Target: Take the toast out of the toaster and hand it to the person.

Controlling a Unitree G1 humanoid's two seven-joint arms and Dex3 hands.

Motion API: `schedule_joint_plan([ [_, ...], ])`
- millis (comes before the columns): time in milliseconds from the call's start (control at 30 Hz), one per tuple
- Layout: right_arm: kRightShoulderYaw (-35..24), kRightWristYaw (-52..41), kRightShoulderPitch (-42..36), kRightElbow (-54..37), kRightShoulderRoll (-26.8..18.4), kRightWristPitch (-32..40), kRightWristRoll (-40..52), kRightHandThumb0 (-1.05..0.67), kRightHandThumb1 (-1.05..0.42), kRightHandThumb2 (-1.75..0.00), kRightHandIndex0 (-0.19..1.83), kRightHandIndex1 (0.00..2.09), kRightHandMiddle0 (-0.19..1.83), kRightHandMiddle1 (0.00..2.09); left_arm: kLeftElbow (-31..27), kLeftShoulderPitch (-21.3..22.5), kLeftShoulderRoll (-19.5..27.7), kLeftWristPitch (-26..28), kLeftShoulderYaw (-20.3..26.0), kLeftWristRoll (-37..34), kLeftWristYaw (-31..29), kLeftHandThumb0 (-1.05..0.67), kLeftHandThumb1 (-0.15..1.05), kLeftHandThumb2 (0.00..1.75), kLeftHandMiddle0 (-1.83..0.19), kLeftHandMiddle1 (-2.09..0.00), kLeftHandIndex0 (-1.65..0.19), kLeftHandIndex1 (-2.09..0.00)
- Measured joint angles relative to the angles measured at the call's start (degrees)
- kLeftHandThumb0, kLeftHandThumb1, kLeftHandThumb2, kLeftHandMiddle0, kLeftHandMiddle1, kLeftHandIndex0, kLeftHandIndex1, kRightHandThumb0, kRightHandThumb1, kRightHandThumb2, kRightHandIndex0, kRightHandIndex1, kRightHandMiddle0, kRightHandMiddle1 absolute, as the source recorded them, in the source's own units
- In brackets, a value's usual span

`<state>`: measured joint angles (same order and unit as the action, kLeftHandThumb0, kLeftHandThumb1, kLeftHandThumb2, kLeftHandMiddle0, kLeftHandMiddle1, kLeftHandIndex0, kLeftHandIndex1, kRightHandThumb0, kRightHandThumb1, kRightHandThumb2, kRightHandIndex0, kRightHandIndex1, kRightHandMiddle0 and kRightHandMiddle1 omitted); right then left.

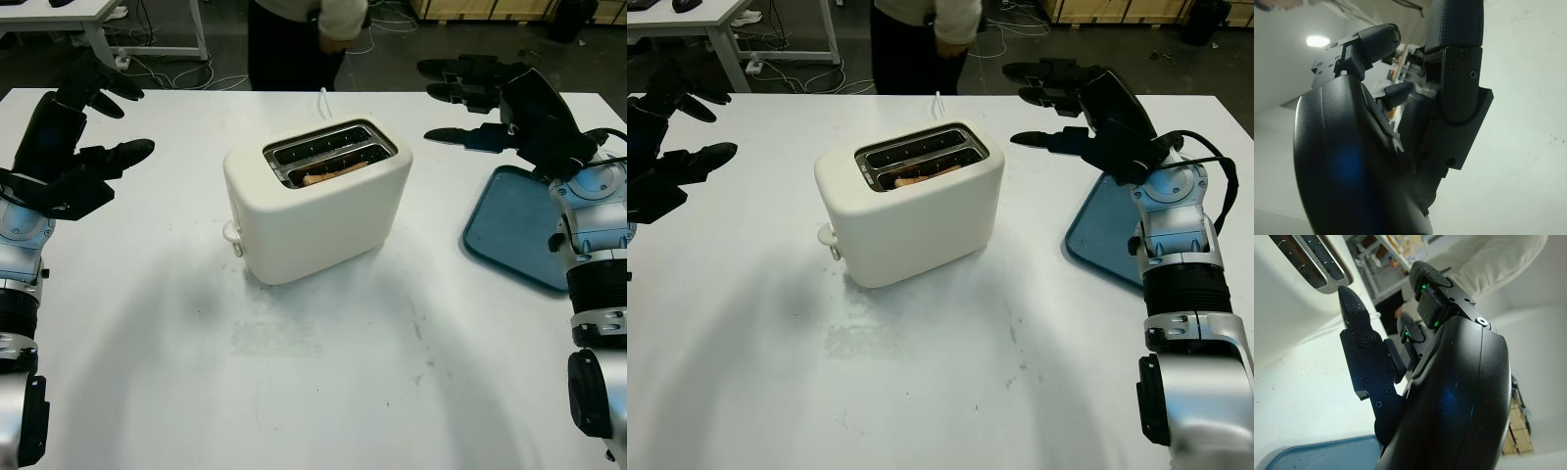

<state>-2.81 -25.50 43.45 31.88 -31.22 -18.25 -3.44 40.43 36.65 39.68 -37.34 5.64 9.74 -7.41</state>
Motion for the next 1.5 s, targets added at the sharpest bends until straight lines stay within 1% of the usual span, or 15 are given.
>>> schedule_joint_plan([
  [133, 0.0, 0.0, 0.0, 0.0, 0.0, 0.0, 0.0, -0.27, -0.78, 0.00, 0.57, 0.00, 0.55, 0.00, 0.0, 0.0, 0.0, 0.0, 0.0, 0.0, 0.0, -1.05, 0.92, 0.42, 0.00, -1.70, 0.00, -1.55],
  [333, 0.0, 0.3, -0.1, -0.1, 0.0, 0.2, 0.0, -0.22, -0.79, 0.00, 0.53, 0.00, 0.53, 0.00, 0.1, 0.0, 0.0, 0.0, 0.0, 0.0, 0.0, -1.05, 0.92, 0.40, 0.00, -1.71, 0.00, -1.56],
  [533, 0.1, 0.3, -0.2, -0.3, 0.1, 0.9, 0.1, -0.28, -0.78, 0.00, 0.56, 0.02, 0.54, 0.01, 0.1, 0.0, 0.0, 0.0, 0.0, 0.0, 0.0, -1.05, 0.92, 0.40, 0.00, -1.71, 0.00, -1.56],
  [1233, -0.1, -0.2, -0.2, -0.8, 0.1, 0.9, 0.3, -0.22, -0.77, 0.00, 0.57, 0.02, 0.55, 0.01, 0.2, 0.0, -0.1, -0.4, 0.0, 0.0, 0.1, -1.05, 0.92, 0.42, 0.00, -1.69, 0.00, -1.54],
  [1367, -0.1, -0.2, -0.2, -0.8, 0.1, 0.9, 0.3, -0.25, -0.77, 0.00, 0.57, 0.02, 0.55, 0.01, 0.5, 0.0, -0.1, -0.8, 0.0, 0.0, 0.1, -1.05, 0.92, 0.41, 0.00, -1.68, 0.00, -1.53],
  [1500, -0.1, -0.2, -0.2, -0.8, 0.1, 0.9, 0.3, -0.22, -0.77, 0.00, 0.57, 0.01, 0.55, 0.01, 0.5, 0.0, -0.1, -0.7, 0.0, 0.0, 0.1, -1.05, 0.92, 0.42, 0.00, -1.70, 0.00, -1.55],
])
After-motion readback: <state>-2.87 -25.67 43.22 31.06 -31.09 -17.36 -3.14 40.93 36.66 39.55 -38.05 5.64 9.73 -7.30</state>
